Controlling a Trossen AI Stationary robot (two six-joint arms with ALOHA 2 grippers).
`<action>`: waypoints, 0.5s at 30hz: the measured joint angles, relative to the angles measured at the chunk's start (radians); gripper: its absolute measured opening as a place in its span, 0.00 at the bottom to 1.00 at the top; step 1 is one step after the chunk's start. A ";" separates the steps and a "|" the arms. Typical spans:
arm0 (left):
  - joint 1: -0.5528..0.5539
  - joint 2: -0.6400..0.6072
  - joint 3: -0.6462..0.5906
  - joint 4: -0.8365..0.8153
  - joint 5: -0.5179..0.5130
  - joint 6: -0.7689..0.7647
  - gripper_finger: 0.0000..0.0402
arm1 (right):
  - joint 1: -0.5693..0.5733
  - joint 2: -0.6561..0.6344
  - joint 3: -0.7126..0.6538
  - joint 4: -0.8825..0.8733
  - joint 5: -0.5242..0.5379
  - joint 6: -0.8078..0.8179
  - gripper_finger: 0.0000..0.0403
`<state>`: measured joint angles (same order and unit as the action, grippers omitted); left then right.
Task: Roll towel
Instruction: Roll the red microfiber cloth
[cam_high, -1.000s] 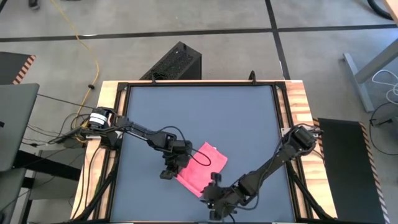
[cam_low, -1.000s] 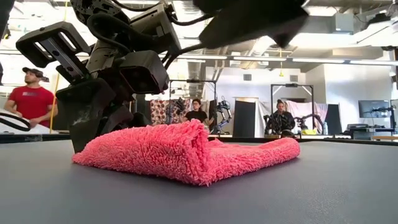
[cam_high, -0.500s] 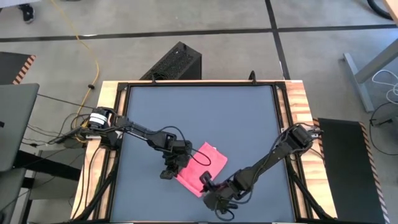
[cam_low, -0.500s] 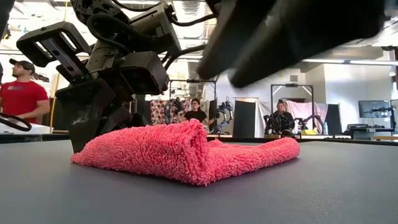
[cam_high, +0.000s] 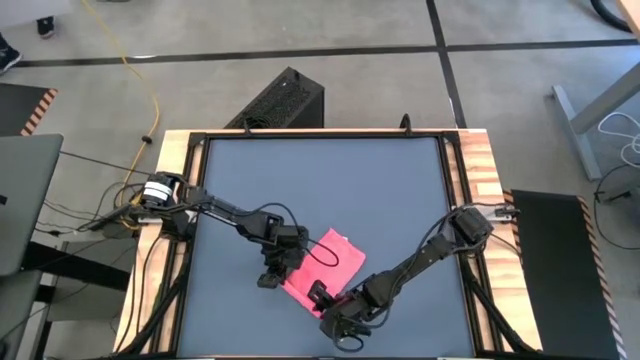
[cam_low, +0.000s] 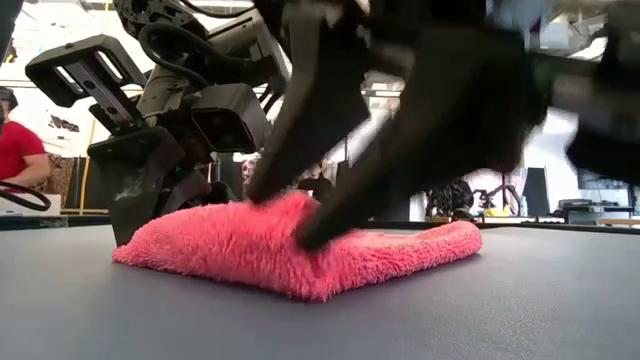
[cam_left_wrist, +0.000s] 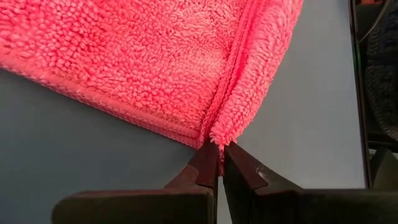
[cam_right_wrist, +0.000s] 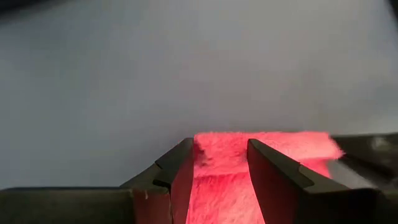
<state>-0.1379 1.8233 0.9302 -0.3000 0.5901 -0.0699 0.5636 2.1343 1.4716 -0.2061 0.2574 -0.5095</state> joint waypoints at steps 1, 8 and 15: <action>0.001 0.000 0.000 -0.002 0.001 0.000 0.00 | 0.000 0.012 0.009 0.010 0.007 0.000 0.43; 0.003 0.000 0.000 -0.006 0.006 0.007 0.00 | 0.001 0.029 0.037 0.015 0.048 0.093 0.38; 0.003 0.000 0.000 -0.008 0.006 0.016 0.00 | 0.001 0.030 0.041 0.019 0.063 0.310 0.16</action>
<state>-0.1352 1.8233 0.9302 -0.3077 0.5958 -0.0540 0.5649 2.1647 1.5131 -0.1874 0.3202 -0.1997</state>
